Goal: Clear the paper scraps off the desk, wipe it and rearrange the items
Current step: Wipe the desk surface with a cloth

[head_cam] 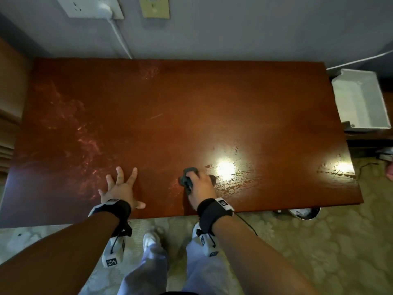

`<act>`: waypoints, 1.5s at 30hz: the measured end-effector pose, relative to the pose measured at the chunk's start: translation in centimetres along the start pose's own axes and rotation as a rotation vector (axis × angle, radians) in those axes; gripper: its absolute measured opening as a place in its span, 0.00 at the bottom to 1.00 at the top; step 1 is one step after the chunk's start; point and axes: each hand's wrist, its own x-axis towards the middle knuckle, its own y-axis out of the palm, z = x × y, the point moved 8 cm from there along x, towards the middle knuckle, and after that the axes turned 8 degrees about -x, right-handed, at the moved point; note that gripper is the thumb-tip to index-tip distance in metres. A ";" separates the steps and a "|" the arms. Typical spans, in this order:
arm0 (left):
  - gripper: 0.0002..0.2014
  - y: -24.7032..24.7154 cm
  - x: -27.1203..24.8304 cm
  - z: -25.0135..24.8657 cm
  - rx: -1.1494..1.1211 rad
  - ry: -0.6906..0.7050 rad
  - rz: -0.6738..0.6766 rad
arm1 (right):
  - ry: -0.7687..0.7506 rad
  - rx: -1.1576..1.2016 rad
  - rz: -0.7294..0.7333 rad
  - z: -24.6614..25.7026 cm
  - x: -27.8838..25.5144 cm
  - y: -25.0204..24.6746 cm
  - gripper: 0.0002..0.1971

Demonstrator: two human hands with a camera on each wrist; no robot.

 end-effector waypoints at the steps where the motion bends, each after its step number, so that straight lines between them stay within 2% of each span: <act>1: 0.62 0.0 0.0 0.0 -0.008 0.010 0.001 | -0.002 -0.008 0.008 0.5 -0.1 0.2 0.25; 5: 0.62 0.1 0.1 0.2 -0.058 0.044 0.023 | 0.013 -0.057 0.011 -0.8 0.2 -1.2 0.25; 11: 0.62 0.6 0.5 0.3 -0.081 0.055 0.038 | 0.410 0.076 -0.151 -13.0 0.1 -8.4 0.27; 14: 0.63 0.6 0.8 0.2 -0.072 0.053 0.043 | 0.493 0.089 -0.206 -16.1 0.3 -10.5 0.25; 20: 0.63 0.8 1.1 0.3 -0.053 0.053 0.049 | 0.459 0.049 -0.184 -13.7 1.4 -9.0 0.19; 25: 0.64 0.8 1.0 0.4 -0.062 0.053 0.058 | 0.260 -0.003 -0.112 -6.0 1.3 -5.4 0.19; 30: 0.63 0.8 1.0 0.4 -0.073 0.048 0.065 | -0.029 -0.023 0.031 4.5 0.3 0.4 0.23; 33: 0.63 0.8 1.1 0.4 -0.076 0.053 0.063 | -0.109 -0.081 0.077 7.3 0.3 1.9 0.24; 38: 0.63 0.7 1.0 0.4 -0.085 0.054 0.070 | -0.136 -0.139 0.100 5.7 0.9 1.4 0.24; 41: 0.63 0.6 1.0 0.4 -0.088 0.053 0.075 | 0.003 -0.102 0.014 1.4 1.7 -1.5 0.24; 45: 0.62 0.7 1.1 0.5 -0.097 0.052 0.084 | 0.230 -0.040 -0.119 -6.8 2.9 -6.4 0.22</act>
